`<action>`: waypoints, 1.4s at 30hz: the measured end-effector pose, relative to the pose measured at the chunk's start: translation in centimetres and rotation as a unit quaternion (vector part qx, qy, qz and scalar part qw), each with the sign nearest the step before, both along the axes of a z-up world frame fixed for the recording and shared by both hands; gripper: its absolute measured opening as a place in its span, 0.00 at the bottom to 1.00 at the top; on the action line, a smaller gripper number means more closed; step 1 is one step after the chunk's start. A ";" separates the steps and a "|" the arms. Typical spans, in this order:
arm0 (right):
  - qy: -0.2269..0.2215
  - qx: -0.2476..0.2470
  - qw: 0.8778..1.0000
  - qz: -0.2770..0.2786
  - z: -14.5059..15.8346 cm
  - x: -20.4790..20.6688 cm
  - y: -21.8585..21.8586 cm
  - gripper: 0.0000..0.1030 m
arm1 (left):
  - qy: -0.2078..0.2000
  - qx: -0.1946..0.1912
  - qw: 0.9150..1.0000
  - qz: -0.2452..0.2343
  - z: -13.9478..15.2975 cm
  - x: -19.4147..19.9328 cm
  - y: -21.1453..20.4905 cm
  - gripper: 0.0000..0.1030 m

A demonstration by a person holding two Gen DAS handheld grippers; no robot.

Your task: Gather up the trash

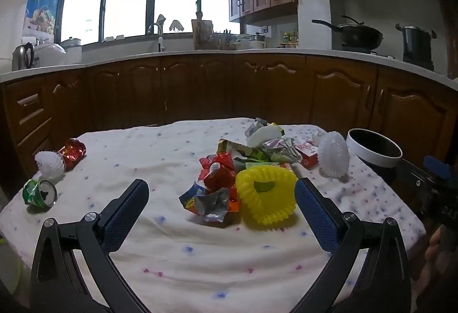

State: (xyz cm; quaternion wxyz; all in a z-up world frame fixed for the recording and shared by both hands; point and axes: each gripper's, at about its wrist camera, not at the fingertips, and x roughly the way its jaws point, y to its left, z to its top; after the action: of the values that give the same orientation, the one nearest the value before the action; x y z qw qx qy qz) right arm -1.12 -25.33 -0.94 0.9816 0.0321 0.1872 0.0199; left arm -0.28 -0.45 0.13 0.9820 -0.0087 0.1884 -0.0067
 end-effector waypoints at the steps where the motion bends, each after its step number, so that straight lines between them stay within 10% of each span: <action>1: 0.000 0.000 1.000 0.000 0.0 0.0 0.0 1.00 | 0.000 0.000 1.000 0.001 0.0 0.0 0.0 1.00; 42: -0.004 0.001 1.000 0.009 0.3 -0.3 0.7 1.00 | 0.001 0.001 1.000 0.006 0.1 0.1 0.2 1.00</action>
State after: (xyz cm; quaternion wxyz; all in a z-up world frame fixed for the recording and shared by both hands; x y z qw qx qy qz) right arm -1.38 -24.68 -0.68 0.9821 0.0313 0.1833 0.0292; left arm -0.17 -0.23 0.19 0.9819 -0.0088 0.1894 -0.0009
